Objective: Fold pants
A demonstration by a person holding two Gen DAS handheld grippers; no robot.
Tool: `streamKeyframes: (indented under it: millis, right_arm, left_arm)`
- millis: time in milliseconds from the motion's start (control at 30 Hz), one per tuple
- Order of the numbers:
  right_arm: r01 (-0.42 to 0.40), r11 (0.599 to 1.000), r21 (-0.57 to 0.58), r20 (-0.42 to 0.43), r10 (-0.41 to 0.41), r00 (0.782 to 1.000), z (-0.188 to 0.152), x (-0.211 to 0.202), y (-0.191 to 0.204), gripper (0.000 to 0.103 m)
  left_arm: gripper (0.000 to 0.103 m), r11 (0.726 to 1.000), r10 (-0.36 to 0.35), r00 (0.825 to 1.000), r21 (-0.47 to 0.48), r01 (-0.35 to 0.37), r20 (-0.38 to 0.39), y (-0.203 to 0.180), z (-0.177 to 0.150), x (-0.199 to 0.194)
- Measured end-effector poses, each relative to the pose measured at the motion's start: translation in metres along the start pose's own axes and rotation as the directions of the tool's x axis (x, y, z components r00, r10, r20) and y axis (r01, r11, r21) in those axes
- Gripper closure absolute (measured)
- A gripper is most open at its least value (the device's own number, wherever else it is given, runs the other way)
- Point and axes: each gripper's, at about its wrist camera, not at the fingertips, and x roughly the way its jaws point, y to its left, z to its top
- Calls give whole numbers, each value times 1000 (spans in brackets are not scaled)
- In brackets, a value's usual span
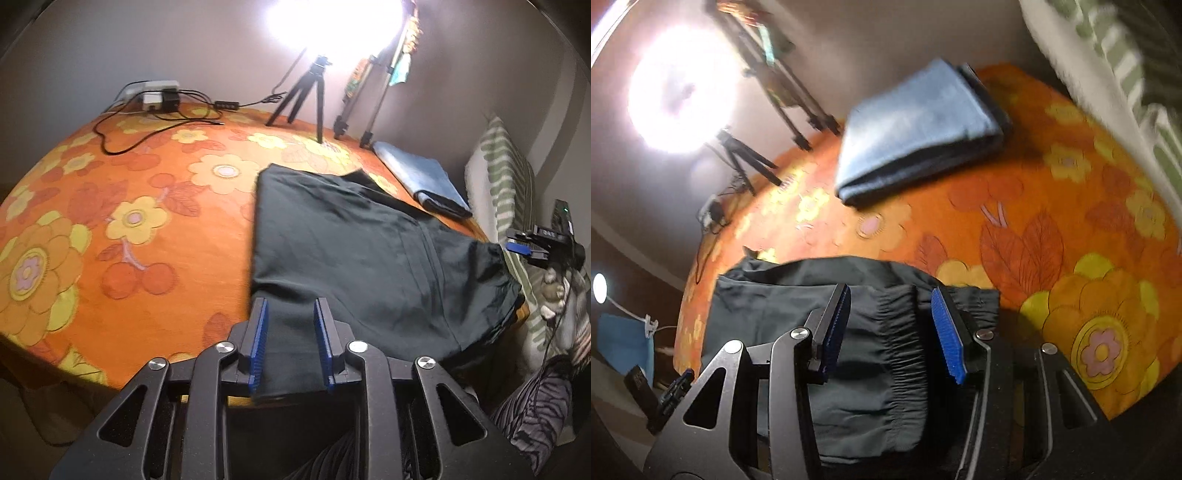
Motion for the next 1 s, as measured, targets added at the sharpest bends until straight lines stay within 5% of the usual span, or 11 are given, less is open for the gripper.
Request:
streamKeyframes:
  millis: [67,533,767,1000]
  right_arm:
    - [-29,999,-31,8,30,1000,-3,-4,15,54]
    - [-203,915,-349,-139,164,977,-36,38,175,53]
    - [-331,854,-402,-339,197,920,-48,120,291,53]
    - [-294,848,-441,-402,107,910,-80,197,349,53]
  left_arm:
    - [60,999,5,1000,-32,-5,0,6,-1,-3]
    - [60,982,-66,997,-182,57,-41,25,-23,6]
    - [62,973,-98,995,-212,92,-16,28,-31,5]
    - [85,962,-121,993,-247,119,5,35,-35,5]
